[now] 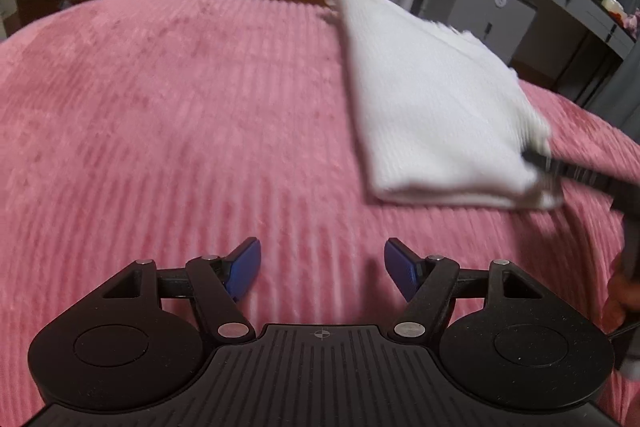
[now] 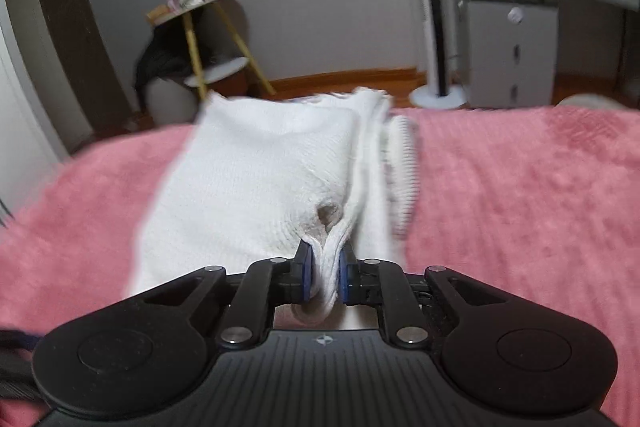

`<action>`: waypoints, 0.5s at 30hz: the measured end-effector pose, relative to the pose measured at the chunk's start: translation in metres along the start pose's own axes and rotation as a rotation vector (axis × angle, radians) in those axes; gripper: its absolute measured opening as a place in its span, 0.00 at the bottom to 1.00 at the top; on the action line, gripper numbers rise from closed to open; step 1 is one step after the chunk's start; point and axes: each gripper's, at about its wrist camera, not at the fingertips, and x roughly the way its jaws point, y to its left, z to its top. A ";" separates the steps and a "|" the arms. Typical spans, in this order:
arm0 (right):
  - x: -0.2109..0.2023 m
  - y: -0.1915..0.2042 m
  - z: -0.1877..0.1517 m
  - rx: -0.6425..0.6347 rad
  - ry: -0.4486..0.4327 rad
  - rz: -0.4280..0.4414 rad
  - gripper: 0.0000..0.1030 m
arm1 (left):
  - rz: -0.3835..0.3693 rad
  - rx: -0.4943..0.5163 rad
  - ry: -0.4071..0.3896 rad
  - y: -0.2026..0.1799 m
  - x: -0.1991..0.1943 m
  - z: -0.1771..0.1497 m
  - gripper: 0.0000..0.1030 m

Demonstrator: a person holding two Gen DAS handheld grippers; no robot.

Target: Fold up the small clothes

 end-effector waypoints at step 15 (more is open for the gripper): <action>-0.022 -0.021 0.008 0.101 -0.011 0.076 0.47 | -0.135 -0.096 -0.048 0.025 0.012 0.042 0.78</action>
